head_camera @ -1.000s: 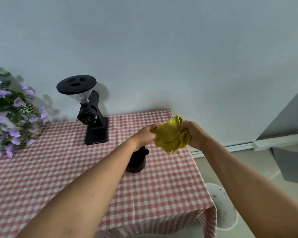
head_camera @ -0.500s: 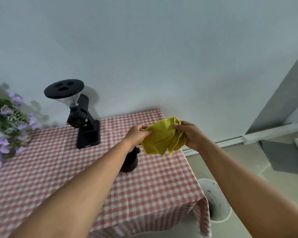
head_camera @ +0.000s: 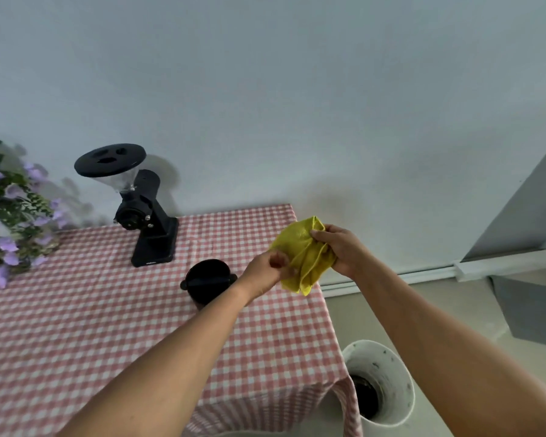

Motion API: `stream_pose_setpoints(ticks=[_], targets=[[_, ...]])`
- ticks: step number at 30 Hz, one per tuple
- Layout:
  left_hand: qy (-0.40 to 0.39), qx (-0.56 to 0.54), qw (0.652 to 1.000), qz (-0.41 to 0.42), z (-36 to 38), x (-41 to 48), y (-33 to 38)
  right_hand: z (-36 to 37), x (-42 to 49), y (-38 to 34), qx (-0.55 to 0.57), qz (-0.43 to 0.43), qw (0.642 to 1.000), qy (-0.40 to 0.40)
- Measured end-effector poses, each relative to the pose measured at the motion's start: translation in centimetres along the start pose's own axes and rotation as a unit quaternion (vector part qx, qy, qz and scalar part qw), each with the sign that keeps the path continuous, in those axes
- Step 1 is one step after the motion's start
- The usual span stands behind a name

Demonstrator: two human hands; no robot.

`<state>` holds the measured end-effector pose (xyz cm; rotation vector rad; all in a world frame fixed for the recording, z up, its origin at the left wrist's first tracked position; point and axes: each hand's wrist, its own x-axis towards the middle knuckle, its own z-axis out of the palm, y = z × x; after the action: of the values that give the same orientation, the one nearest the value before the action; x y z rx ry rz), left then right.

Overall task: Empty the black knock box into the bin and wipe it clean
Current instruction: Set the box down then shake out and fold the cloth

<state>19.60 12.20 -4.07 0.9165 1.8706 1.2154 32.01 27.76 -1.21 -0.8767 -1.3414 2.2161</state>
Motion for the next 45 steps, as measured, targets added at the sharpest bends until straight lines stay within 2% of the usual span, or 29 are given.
stream_pose_setpoints(ticks=[5,8,11,14,16,22,25,28,32,35,37,41,45], targets=[[0.022,0.005,1.0,-0.013,-0.7,0.6,0.4,-1.4,0.4,-0.9,-0.018,0.015,0.999,-0.038],[0.067,0.01,0.997,-0.043,-2.1,0.9,0.7,-2.6,1.0,-0.8,-0.14,0.018,0.99,0.008],[0.132,0.022,0.989,-0.056,-4.0,1.1,1.4,-3.9,1.7,-0.5,-0.348,-0.015,0.935,0.07],[0.167,0.038,0.984,-0.049,-5.8,1.4,2.2,-5.2,2.0,-0.2,-0.472,-0.078,0.874,0.088],[0.176,0.06,0.981,-0.047,-6.7,1.4,2.8,-6.1,2.0,0.0,-0.513,-0.101,0.848,0.083],[0.177,0.039,0.98,-0.083,-8.8,2.0,3.3,-6.5,1.9,0.5,-0.57,-0.097,0.815,0.022],[0.201,0.034,0.976,-0.081,-9.4,2.5,2.9,-6.1,2.1,0.5,-0.564,-0.09,0.821,0.006],[0.232,0.036,0.969,-0.08,-9.9,2.5,2.9,-6.8,2.4,0.6,-0.579,-0.081,0.811,0.011],[0.238,0.034,0.966,-0.092,-10.6,2.6,2.3,-7.1,2.2,0.5,-0.522,-0.078,0.848,0.045],[0.236,0.026,0.967,-0.093,-10.5,2.6,2.1,-6.6,2.5,0.5,-0.437,-0.042,0.894,0.089],[0.233,0.013,0.968,-0.093,-10.3,2.6,2.2,-6.5,2.8,0.5,-0.393,-0.035,0.912,0.112],[0.238,-0.022,0.966,-0.097,-10.6,2.6,1.8,-6.0,2.7,0.0,-0.339,-0.08,0.922,0.167],[0.227,-0.063,0.967,-0.101,-10.6,2.3,1.6,-5.5,2.6,-0.4,-0.338,-0.09,0.92,0.176]])
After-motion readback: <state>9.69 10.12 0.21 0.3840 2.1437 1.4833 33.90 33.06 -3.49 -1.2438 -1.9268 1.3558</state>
